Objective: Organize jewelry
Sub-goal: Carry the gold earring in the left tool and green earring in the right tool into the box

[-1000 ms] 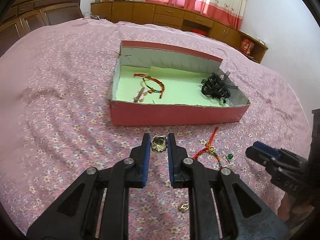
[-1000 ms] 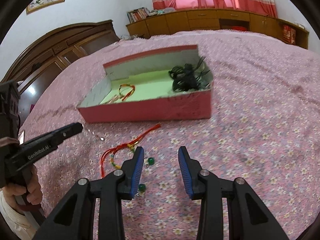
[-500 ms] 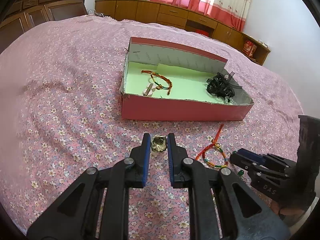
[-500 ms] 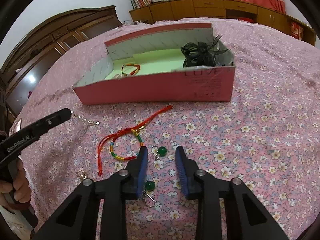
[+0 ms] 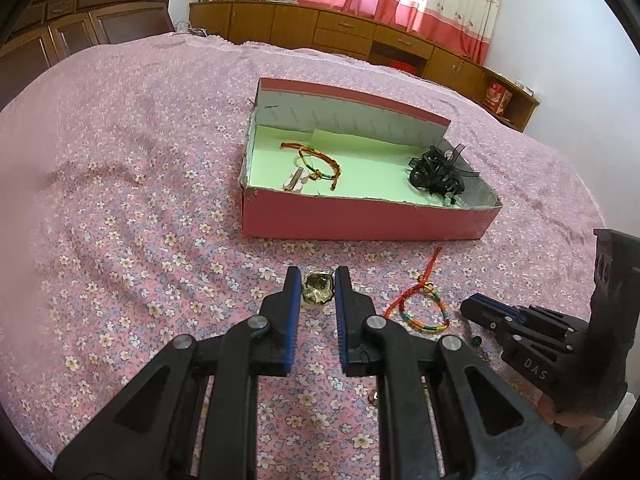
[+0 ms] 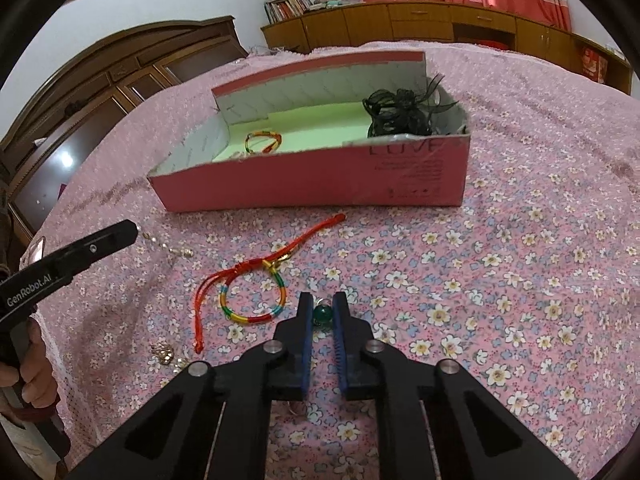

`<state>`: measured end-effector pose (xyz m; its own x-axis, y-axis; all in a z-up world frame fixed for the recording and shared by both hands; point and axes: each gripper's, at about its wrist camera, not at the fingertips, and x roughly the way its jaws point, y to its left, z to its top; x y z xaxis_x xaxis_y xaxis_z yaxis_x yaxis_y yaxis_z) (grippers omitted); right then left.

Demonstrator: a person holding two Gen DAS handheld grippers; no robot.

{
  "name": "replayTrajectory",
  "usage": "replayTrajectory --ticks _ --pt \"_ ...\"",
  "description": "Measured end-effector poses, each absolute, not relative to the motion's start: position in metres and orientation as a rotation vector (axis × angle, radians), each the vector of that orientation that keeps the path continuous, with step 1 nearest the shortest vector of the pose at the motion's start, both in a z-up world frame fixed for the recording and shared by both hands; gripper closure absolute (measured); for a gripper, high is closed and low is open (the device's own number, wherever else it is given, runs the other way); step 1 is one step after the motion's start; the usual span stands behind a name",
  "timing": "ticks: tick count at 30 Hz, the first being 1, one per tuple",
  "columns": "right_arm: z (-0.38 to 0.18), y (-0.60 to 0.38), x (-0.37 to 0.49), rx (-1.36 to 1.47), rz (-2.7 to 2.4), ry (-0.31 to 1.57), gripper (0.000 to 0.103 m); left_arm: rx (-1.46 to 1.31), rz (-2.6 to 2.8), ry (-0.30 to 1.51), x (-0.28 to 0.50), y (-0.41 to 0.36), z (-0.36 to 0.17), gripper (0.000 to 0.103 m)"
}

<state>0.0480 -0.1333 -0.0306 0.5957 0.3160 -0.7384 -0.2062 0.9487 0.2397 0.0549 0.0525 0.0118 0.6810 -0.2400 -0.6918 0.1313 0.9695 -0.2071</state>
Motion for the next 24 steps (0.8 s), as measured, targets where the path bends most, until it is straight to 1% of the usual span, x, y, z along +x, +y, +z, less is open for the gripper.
replayTrajectory --ticks 24 --pt "0.041 -0.133 0.014 0.112 0.325 0.616 0.092 -0.125 -0.197 0.657 0.037 0.044 0.051 0.095"
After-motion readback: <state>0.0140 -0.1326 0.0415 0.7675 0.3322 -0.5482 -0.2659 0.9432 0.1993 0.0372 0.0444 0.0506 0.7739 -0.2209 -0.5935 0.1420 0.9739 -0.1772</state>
